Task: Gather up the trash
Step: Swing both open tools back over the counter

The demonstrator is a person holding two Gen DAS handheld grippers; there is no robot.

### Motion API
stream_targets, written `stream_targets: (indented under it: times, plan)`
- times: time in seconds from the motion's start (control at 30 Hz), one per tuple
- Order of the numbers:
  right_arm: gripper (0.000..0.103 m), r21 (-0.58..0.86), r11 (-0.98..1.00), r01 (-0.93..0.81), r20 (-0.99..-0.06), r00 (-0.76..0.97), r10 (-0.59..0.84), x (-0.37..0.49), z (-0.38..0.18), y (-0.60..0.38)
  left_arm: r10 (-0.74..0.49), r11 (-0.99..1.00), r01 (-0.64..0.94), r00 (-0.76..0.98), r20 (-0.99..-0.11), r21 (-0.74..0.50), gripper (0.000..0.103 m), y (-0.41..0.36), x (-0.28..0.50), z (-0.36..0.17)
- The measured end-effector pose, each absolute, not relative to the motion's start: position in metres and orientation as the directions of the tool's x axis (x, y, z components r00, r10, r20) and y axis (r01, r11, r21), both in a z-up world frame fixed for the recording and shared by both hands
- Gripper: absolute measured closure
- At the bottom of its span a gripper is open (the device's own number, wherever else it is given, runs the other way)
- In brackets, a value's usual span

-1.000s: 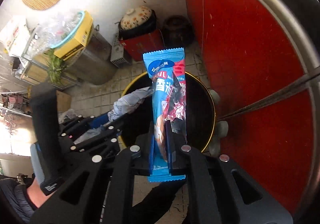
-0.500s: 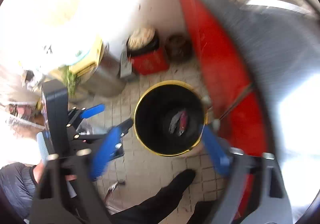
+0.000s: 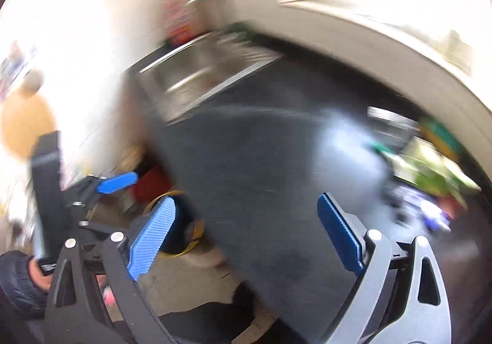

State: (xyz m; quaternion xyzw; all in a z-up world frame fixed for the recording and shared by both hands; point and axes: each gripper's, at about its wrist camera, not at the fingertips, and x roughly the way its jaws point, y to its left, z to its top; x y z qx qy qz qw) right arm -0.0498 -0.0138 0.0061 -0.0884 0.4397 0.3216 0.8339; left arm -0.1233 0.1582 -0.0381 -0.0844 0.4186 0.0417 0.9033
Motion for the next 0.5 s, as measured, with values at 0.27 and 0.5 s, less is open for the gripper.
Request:
stream_targets:
  times: [0.27, 0.5]
  plan:
    - [0.013, 0.093, 0.942, -0.322, -0.782, 0.562, 0.269, -0.031, -0.005, -0.179, -0.223, 0.975, 0.148, 0.587, -0.778, -0.168, 0.011, 0.040, -0.054, -0.021]
    - [0.013, 0.102, 0.957, -0.272, -0.774, 0.583, 0.248, -0.011, -0.017, -0.221, -0.218, 0.968, 0.225, 0.532, -0.818, -0.112, 0.011, -0.004, -0.016, -0.032]
